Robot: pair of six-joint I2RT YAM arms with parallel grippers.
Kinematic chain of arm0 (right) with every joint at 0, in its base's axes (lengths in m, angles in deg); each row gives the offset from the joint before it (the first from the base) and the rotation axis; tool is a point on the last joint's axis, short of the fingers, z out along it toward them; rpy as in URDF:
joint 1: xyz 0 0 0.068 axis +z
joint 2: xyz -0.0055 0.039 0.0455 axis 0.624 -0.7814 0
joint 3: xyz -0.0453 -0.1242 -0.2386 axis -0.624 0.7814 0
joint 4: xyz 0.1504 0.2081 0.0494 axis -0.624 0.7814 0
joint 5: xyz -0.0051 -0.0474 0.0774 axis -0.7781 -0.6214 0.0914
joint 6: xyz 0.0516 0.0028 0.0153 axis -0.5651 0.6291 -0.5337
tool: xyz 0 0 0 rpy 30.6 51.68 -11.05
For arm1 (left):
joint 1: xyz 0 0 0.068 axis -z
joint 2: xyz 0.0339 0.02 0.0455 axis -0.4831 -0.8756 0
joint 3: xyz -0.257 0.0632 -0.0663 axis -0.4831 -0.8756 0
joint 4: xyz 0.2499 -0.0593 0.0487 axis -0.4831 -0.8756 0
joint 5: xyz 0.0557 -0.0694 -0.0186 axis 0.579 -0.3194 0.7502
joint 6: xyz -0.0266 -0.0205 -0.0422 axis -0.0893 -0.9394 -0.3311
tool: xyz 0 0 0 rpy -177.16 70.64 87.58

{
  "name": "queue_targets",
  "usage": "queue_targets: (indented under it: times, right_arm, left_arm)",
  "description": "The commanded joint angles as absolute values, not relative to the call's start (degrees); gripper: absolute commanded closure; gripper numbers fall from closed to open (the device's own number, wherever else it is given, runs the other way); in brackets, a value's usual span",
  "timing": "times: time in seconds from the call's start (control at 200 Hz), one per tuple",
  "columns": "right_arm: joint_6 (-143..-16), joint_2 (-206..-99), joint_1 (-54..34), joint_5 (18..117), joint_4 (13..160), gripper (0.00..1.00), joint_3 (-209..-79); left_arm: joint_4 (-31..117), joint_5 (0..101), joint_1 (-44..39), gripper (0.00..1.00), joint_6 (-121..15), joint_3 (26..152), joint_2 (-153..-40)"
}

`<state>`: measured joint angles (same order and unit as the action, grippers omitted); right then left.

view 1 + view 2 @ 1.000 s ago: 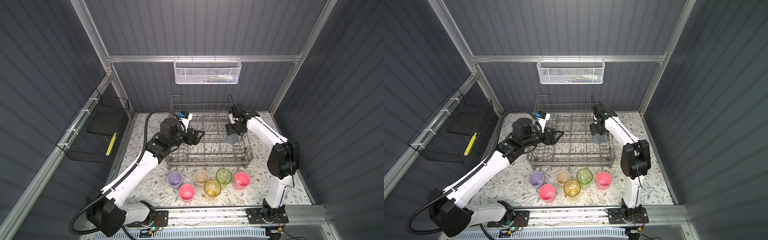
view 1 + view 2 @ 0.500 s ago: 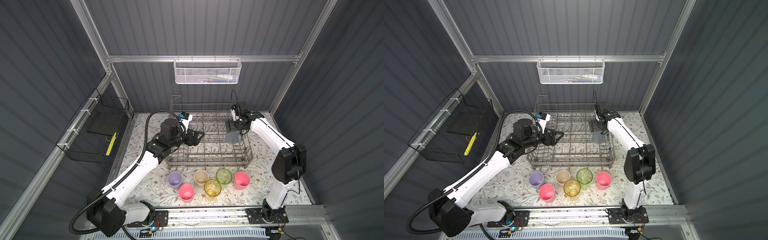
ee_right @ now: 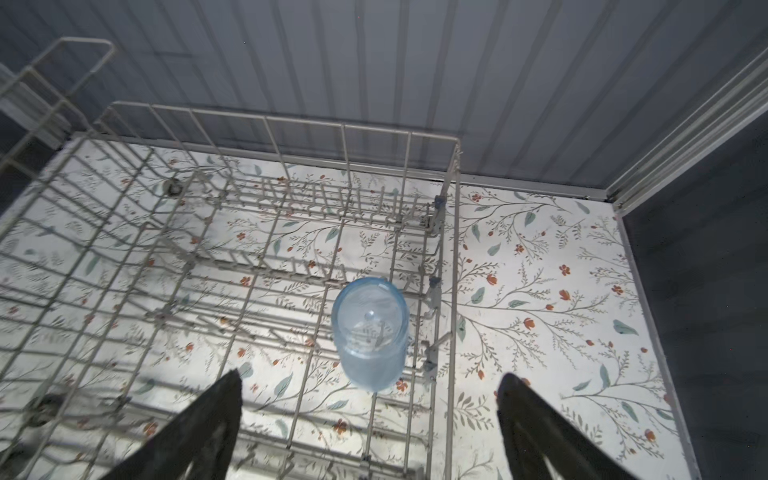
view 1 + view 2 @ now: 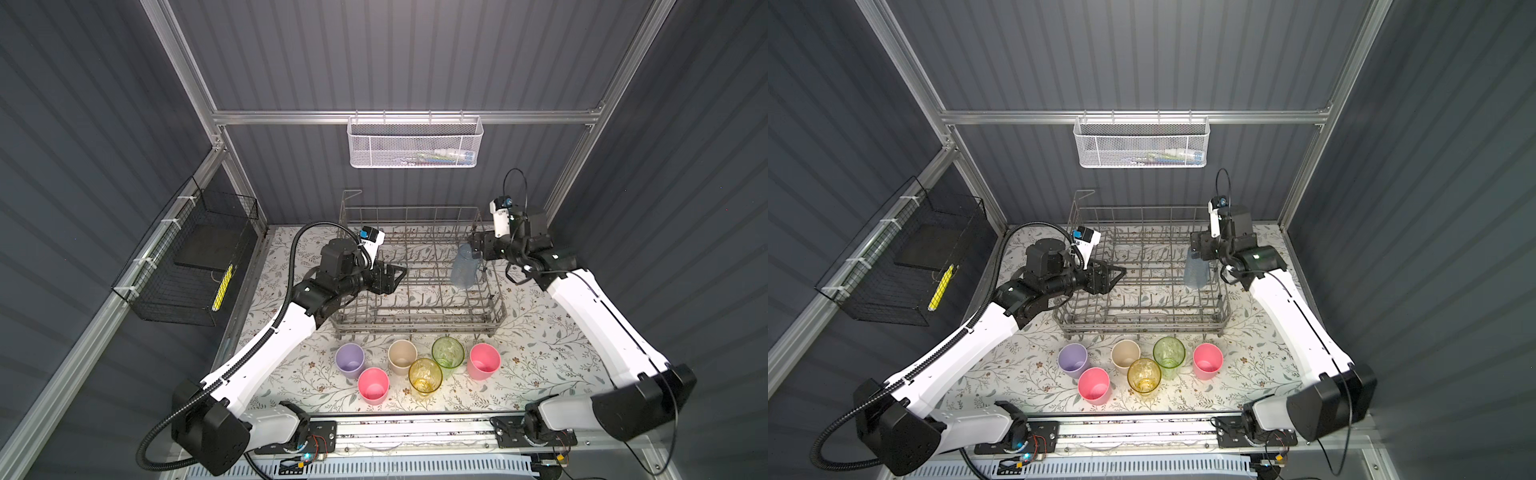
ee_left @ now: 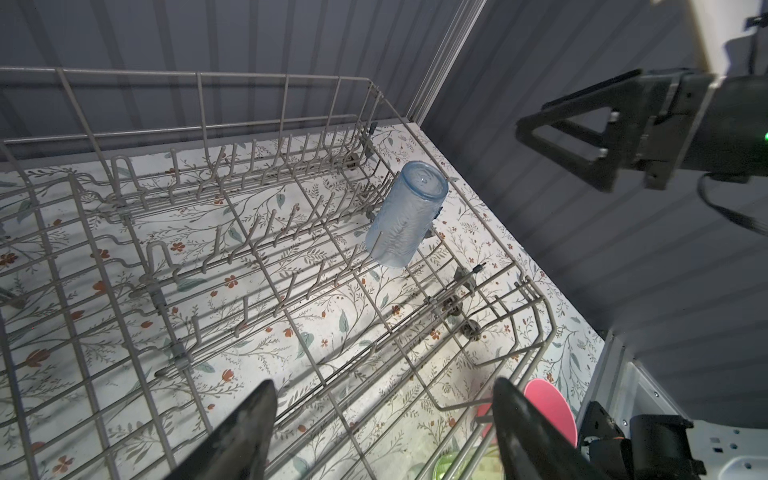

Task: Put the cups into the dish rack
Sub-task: 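Lower the inverted blue cup onto the rack tines and open the right gripper, then move the right gripper down to the translucent green cup on the table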

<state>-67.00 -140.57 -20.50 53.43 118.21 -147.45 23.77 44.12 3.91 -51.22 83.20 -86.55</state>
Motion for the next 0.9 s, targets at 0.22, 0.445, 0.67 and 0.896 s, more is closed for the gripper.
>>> queue_targets:
  times: [0.22,0.445,0.67,0.896]
  right_arm:
    - [-68.3,-121.9,-18.5,64.2,122.9,0.06,-136.2]
    - [-72.5,-117.4,-9.5,58.2,136.1,0.11,-134.5]
    - [-81.5,-112.1,-2.6,56.8,139.4,0.22,-127.4]
    - [-87.7,-112.8,3.7,55.8,138.2,0.32,-122.0]
  left_arm:
    - [12.3,39.9,3.6,0.21,-46.2,85.2,-83.2]
    - [16.3,44.5,3.6,0.21,-47.8,86.5,-86.0]
    - [22.8,44.3,3.6,0.21,-50.2,89.2,-91.2]
    - [25.2,43.7,3.6,0.22,-51.2,89.8,-92.6]
